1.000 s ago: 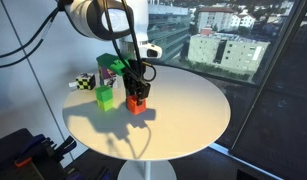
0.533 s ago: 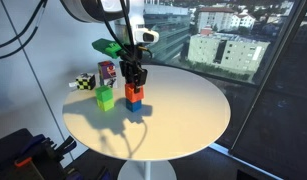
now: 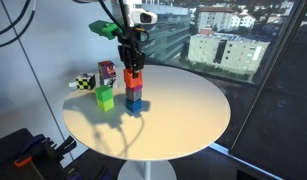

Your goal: Pick up the orange block and put it on the pink block

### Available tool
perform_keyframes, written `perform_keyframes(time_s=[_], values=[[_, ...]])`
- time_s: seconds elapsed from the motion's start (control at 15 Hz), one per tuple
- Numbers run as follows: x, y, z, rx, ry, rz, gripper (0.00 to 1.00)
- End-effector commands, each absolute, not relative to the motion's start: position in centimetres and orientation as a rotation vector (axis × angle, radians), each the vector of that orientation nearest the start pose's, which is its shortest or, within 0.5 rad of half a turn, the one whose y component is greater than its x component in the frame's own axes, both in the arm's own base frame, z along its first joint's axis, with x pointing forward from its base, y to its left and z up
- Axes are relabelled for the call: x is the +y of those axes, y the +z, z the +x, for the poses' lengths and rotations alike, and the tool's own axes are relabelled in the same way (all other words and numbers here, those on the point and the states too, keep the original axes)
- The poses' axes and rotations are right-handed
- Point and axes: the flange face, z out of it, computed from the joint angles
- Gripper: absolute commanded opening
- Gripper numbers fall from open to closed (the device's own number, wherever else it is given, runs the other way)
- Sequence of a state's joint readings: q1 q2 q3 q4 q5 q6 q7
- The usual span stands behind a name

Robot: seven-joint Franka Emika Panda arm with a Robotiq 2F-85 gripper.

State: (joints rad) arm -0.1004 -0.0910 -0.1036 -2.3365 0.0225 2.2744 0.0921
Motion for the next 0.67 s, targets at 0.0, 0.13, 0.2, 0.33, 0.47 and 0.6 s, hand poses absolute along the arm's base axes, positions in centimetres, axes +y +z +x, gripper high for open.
perform_keyframes(time_s=[0.0,0.13,0.2,0.33,0.47,0.6], values=[[-9.1,39.2,49.6,0.527,-0.056,-3.04,0.21],[-8.7,39.5,50.2,0.534,-0.072,-3.036,0.21],[-8.5,39.6,50.4,0.539,-0.078,-3.035,0.21],[-8.1,39.8,51.0,0.547,-0.089,-3.034,0.21],[-7.6,40.0,51.4,0.554,-0.098,-3.033,0.21],[-7.1,40.1,52.0,0.564,-0.104,-3.035,0.21]])
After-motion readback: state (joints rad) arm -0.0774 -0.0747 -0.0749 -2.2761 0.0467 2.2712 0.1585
